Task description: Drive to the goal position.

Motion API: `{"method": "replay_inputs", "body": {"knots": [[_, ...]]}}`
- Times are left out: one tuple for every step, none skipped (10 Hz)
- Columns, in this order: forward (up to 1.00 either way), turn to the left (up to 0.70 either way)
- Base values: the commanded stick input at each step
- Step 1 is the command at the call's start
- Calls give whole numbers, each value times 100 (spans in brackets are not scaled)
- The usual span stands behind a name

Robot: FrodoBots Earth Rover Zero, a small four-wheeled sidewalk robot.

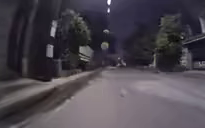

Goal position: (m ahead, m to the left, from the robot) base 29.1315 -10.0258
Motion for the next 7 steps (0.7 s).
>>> {"method": "replay_inputs", "body": {"knots": [[70,-35],[70,-35],[70,-35],[70,-35],[70,-9],[70,-1],[70,0]]}}
